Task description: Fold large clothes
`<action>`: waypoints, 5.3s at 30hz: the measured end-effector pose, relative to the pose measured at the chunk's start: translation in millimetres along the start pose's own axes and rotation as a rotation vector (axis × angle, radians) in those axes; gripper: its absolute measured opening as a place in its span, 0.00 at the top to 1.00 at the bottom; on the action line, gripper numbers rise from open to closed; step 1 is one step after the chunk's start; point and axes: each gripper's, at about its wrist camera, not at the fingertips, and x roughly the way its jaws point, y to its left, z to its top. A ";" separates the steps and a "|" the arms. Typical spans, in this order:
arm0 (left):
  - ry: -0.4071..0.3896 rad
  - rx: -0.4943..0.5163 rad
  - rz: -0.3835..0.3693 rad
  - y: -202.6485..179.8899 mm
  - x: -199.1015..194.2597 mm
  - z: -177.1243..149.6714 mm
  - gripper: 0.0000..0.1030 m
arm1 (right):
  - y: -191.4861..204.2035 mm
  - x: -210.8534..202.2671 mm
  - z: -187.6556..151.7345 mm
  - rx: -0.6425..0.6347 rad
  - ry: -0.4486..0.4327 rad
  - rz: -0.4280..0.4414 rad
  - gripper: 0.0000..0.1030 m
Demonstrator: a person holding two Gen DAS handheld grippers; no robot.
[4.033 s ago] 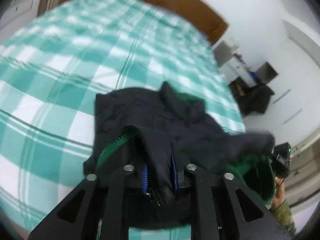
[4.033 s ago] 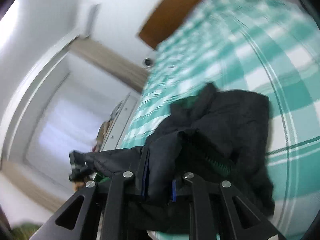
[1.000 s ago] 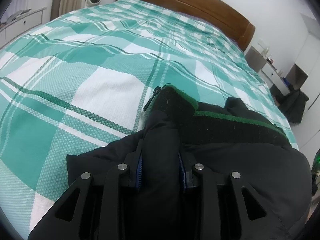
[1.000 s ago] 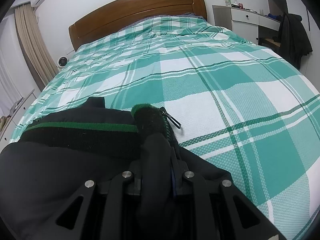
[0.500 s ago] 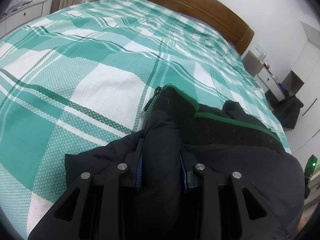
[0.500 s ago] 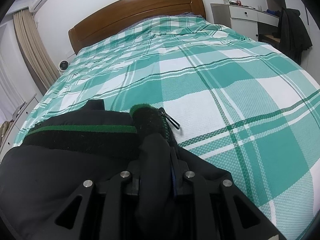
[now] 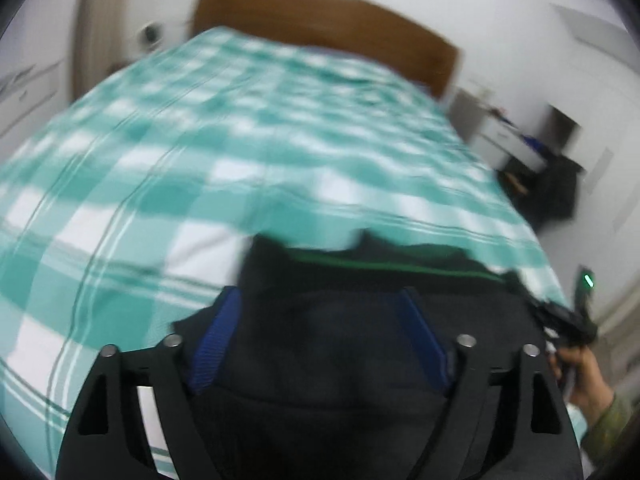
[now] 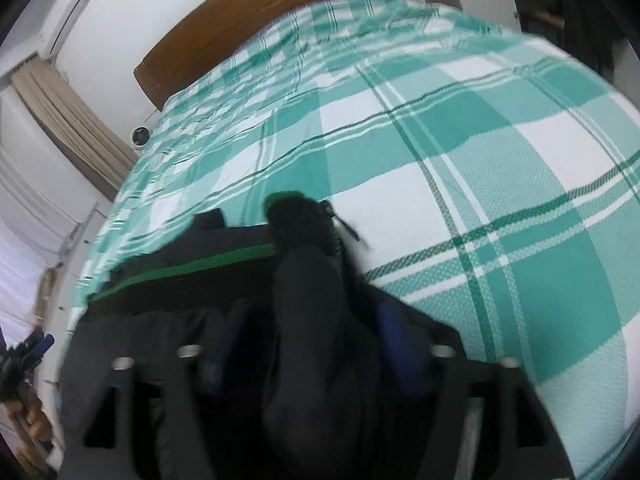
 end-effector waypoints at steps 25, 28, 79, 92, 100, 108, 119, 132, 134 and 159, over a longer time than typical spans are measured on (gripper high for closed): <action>0.159 0.424 0.122 -143.3 51.4 -108.1 0.07 | 22.6 -125.6 -188.2 -0.103 -0.080 0.101 0.23; 0.179 0.410 0.126 -136.8 69.6 -120.5 0.07 | 24.0 -118.7 -195.2 -0.127 -0.061 0.077 0.23; 0.146 0.191 -0.066 -124.6 -5.8 -87.4 0.10 | -45.9 -70.3 -86.5 0.187 0.074 0.409 0.76; 0.196 0.043 -0.077 -25.6 -3.0 -66.2 0.17 | 248.2 -144.9 -81.4 -0.367 -0.083 0.203 0.76; 0.129 -0.162 -0.467 63.4 -83.5 0.9 0.04 | 376.0 -88.3 -178.6 -0.726 -0.134 0.057 0.74; 0.235 0.013 -0.646 14.8 -55.5 44.7 0.02 | 397.5 -79.6 -220.6 -0.896 -0.201 -0.032 0.68; 0.423 0.328 -0.286 -59.1 -35.4 44.8 0.02 | 415.9 -56.4 -231.6 -1.082 -0.223 -0.151 0.68; 0.428 0.042 -0.178 48.4 -0.8 48.8 0.70 | 394.9 -154.9 -197.2 -0.881 -0.140 0.381 0.45; 0.409 0.033 -0.166 73.3 -3.9 43.9 0.69 | 385.8 -169.2 -173.8 -0.818 -0.158 0.372 0.45; 0.389 -0.199 -0.080 178.1 54.7 -21.4 0.49 | 398.4 23.6 -211.7 -0.877 0.162 0.152 0.45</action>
